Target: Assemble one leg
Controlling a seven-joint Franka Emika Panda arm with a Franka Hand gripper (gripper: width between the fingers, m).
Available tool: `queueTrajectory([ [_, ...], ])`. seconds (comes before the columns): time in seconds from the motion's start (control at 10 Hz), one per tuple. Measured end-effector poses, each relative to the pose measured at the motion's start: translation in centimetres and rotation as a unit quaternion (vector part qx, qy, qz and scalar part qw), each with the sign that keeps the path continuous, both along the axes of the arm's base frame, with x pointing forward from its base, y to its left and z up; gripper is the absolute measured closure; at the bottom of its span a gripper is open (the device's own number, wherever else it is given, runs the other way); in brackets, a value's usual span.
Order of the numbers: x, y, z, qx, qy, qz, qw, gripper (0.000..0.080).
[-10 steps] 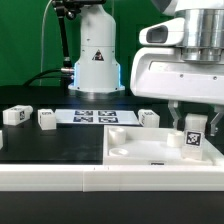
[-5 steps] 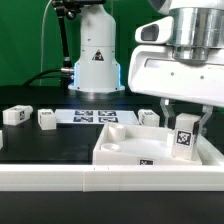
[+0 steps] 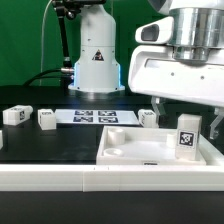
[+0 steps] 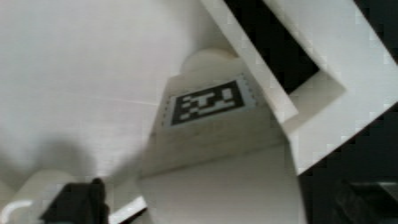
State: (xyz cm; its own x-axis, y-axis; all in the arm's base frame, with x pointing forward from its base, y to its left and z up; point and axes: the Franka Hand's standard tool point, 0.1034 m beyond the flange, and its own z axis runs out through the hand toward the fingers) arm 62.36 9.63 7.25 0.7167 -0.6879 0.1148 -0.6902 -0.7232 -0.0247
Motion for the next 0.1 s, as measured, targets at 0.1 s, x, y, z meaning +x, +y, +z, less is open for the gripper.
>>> queueTrajectory([
  [0.1,0.00,0.00,0.00,0.000,0.000,0.000,1.000,0.0152],
])
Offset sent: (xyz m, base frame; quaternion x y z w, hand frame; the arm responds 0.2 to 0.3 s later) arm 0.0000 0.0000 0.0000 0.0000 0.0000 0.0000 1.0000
